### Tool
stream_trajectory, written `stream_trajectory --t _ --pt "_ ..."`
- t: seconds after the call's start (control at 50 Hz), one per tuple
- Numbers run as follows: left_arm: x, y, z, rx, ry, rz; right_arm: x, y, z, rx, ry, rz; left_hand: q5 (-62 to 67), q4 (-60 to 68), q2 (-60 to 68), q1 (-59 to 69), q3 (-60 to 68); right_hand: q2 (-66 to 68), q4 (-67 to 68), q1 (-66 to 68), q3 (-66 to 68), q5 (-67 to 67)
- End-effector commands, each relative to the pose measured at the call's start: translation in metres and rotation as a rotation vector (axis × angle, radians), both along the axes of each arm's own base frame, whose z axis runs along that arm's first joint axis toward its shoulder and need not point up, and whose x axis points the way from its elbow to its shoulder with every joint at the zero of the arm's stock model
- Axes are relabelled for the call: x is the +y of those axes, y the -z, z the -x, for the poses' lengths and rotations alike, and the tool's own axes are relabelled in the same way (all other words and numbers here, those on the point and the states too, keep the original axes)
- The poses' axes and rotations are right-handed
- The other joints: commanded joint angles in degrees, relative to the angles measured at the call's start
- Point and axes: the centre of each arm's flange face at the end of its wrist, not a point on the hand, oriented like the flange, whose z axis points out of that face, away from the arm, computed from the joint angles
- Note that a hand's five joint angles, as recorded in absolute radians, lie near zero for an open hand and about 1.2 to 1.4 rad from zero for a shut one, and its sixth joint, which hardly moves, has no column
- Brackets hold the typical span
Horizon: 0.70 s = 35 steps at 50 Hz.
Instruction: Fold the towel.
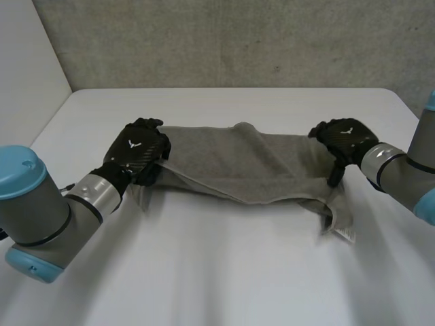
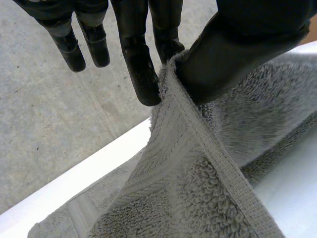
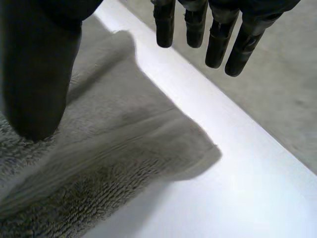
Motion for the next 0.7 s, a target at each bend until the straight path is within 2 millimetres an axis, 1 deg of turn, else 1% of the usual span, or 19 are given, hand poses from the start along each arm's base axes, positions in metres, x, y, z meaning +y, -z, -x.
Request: stream_trajectory --t 0.02,0.04,0.06,0.1,0.12,0.16,0.18,0.2,0.22,0.26,0.28,0.32,0.34,0.38,0.46,0.54,0.56,0.6,0.7 --pt "-0.001 -0.001 -0.001 0.005 -0.007 0.0 0.035 -0.03 0.004 -0.14 0.066 -0.004 2.35 -3.76 2.34 4.59 -3.31 -4.58 -4.35 -4.35 -3.02 -3.63" --pt "-0.002 -0.001 -0.001 0.007 -0.007 0.0 0.046 -0.032 0.006 -0.157 0.072 -0.018 2.35 -3.76 2.34 4.59 -3.31 -4.58 -4.35 -4.35 -3.02 -3.63" --pt "-0.002 -0.002 -0.002 0.007 -0.01 0.002 0.046 -0.032 0.006 -0.157 0.072 -0.018 2.35 -3.76 2.34 4.59 -3.31 -4.58 -4.35 -4.35 -3.02 -3.63" --pt "-0.002 -0.001 -0.002 0.007 -0.01 0.001 0.069 -0.03 0.008 -0.169 0.073 -0.048 2.35 -3.76 2.34 4.59 -3.31 -4.58 -4.35 -4.35 -3.02 -3.63" --pt "-0.002 -0.001 -0.002 0.006 -0.01 -0.002 0.069 -0.03 0.008 -0.169 0.073 -0.049 2.35 -3.76 2.34 4.59 -3.31 -4.58 -4.35 -4.35 -3.02 -3.63" --pt "-0.001 0.0 -0.002 0.005 -0.01 -0.004 0.098 -0.028 0.004 -0.167 0.044 -0.062 2.35 -3.76 2.34 4.59 -3.31 -4.58 -4.35 -4.35 -3.02 -3.63" --pt "-0.001 0.0 -0.002 0.005 -0.01 -0.004 0.098 -0.028 0.004 -0.167 0.043 -0.062 2.35 -3.76 2.34 4.59 -3.31 -4.58 -4.35 -4.35 -3.02 -3.63" --pt "0.0 0.0 -0.002 0.005 -0.01 -0.005 0.112 -0.025 0.003 -0.165 0.027 -0.069 2.35 -3.76 2.34 4.59 -3.31 -4.58 -4.35 -4.35 -3.02 -3.63" --pt "0.0 0.0 -0.002 0.005 -0.01 -0.005 0.112 -0.025 0.003 -0.165 0.027 -0.069 2.35 -3.76 2.34 4.59 -3.31 -4.58 -4.35 -4.35 -3.02 -3.63" --pt "0.001 0.0 -0.002 0.004 -0.009 -0.007 0.133 -0.018 0.003 -0.161 0.015 -0.084 2.35 -3.76 2.34 4.59 -3.31 -4.58 -4.35 -4.35 -3.02 -3.63" --pt "0.001 0.0 -0.002 0.004 -0.009 -0.007 0.133 -0.018 0.003 -0.161 0.015 -0.084 2.35 -3.76 2.34 4.59 -3.31 -4.58 -4.35 -4.35 -3.02 -3.63" --pt "0.001 -0.001 -0.002 0.005 -0.009 -0.005 0.147 -0.008 0.006 -0.152 0.012 -0.117 2.35 -3.76 2.34 4.59 -3.31 -4.58 -4.35 -4.35 -3.02 -3.63" --pt "0.002 0.0 -0.002 0.004 -0.007 -0.007 0.147 -0.008 0.006 -0.152 0.012 -0.117 2.35 -3.76 2.34 4.59 -3.31 -4.58 -4.35 -4.35 -3.02 -3.63" --pt "0.002 -0.001 -0.002 0.005 -0.007 -0.005 0.155 0.001 0.006 -0.132 0.003 -0.146 2.35 -3.76 2.34 4.59 -3.31 -4.58 -4.35 -4.35 -3.02 -3.63" --pt "0.002 -0.001 -0.002 0.004 -0.007 -0.007 0.159 0.009 0.006 -0.117 0.0 -0.167 2.35 -3.76 2.34 4.59 -3.31 -4.58 -4.35 -4.35 -3.02 -3.63" --pt "0.005 0.001 -0.003 0.0 -0.007 -0.025 0.156 0.019 0.012 -0.101 0.024 -0.166 2.35 -3.76 2.34 4.59 -3.31 -4.58 -4.35 -4.35 -3.02 -3.63" --pt "0.005 0.001 -0.003 0.0 -0.007 -0.025 0.156 0.019 0.012 -0.101 0.024 -0.166 2.35 -3.76 2.34 4.59 -3.31 -4.58 -4.35 -4.35 -3.02 -3.63" --pt "0.009 0.003 -0.004 -0.007 -0.006 -0.051 0.155 0.025 0.018 -0.091 0.045 -0.169 2.35 -3.76 2.34 4.59 -3.31 -4.58 -4.35 -4.35 -3.02 -3.63" --pt "0.012 0.001 -0.005 -0.008 -0.006 -0.054 0.156 0.031 0.024 -0.09 0.064 -0.174 2.35 -3.76 2.34 4.59 -3.31 -4.58 -4.35 -4.35 -3.02 -3.63"
